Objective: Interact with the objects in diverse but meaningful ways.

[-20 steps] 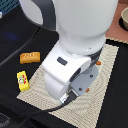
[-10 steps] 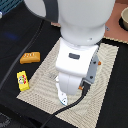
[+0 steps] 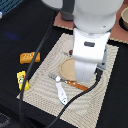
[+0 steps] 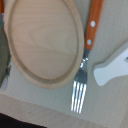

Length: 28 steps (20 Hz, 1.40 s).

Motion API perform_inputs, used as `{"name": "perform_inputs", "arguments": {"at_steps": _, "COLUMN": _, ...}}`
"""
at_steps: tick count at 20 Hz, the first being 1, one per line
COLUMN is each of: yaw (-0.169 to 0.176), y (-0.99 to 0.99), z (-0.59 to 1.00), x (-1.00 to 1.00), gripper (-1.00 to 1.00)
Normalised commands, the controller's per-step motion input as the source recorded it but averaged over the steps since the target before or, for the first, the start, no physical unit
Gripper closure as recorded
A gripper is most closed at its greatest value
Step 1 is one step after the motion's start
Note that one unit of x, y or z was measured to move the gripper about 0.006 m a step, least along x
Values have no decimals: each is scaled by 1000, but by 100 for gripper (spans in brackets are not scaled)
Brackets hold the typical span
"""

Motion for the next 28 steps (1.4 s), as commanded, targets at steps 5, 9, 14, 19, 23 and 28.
{"name": "perform_inputs", "arguments": {"at_steps": 5, "yaw": 54, "y": 755, "z": -151, "x": -339, "gripper": -100}}
{"name": "perform_inputs", "arguments": {"at_steps": 9, "yaw": 47, "y": 741, "z": -155, "x": -461, "gripper": -100}}
{"name": "perform_inputs", "arguments": {"at_steps": 14, "yaw": 46, "y": 678, "z": -235, "x": -569, "gripper": -100}}
{"name": "perform_inputs", "arguments": {"at_steps": 19, "yaw": 57, "y": 618, "z": -225, "x": -671, "gripper": -100}}
{"name": "perform_inputs", "arguments": {"at_steps": 23, "yaw": 63, "y": 584, "z": -207, "x": -744, "gripper": -100}}
{"name": "perform_inputs", "arguments": {"at_steps": 28, "yaw": 70, "y": 561, "z": -199, "x": -763, "gripper": -100}}
